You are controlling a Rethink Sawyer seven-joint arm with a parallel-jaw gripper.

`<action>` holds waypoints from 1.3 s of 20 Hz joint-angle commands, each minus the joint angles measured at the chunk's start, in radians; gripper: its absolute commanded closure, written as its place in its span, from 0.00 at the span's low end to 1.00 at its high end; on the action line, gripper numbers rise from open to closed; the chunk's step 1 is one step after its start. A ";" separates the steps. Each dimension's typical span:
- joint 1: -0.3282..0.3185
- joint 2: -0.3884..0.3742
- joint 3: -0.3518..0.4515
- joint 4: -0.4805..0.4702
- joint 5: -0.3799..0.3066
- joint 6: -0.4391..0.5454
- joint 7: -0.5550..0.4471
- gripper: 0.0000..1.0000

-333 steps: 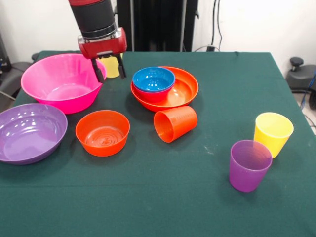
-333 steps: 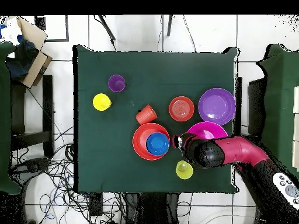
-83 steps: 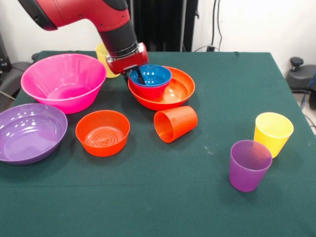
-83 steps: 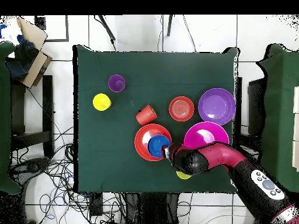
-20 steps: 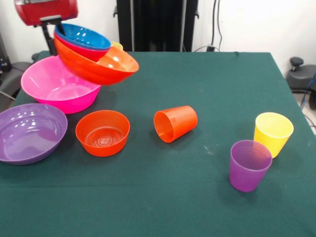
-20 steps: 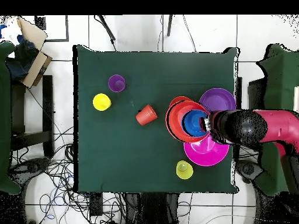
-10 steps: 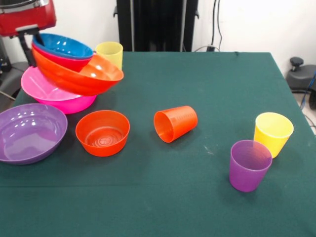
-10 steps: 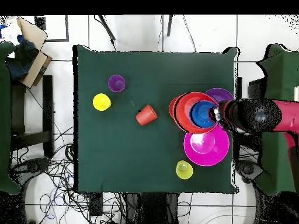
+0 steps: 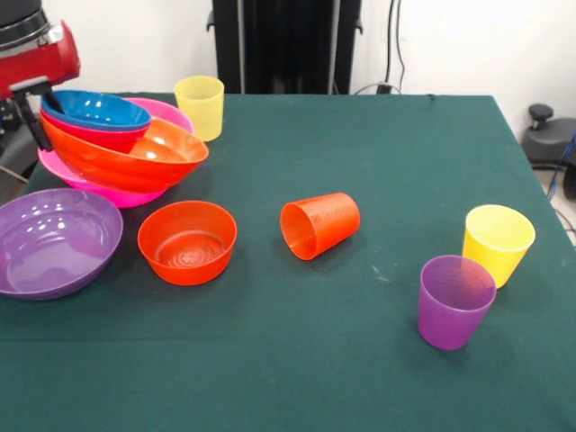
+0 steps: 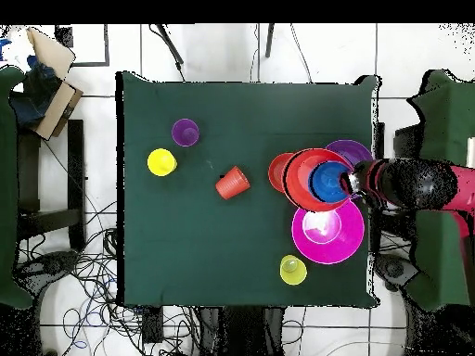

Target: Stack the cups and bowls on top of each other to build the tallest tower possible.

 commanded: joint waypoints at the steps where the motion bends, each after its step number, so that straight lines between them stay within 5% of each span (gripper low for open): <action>1: -0.030 0.033 -0.038 -0.009 -0.060 0.012 -0.362 1.00; 13: -0.087 0.021 -0.018 0.033 -0.060 0.033 -0.383 1.00; 26: -0.199 0.003 -0.026 0.212 -0.136 -0.130 -0.287 1.00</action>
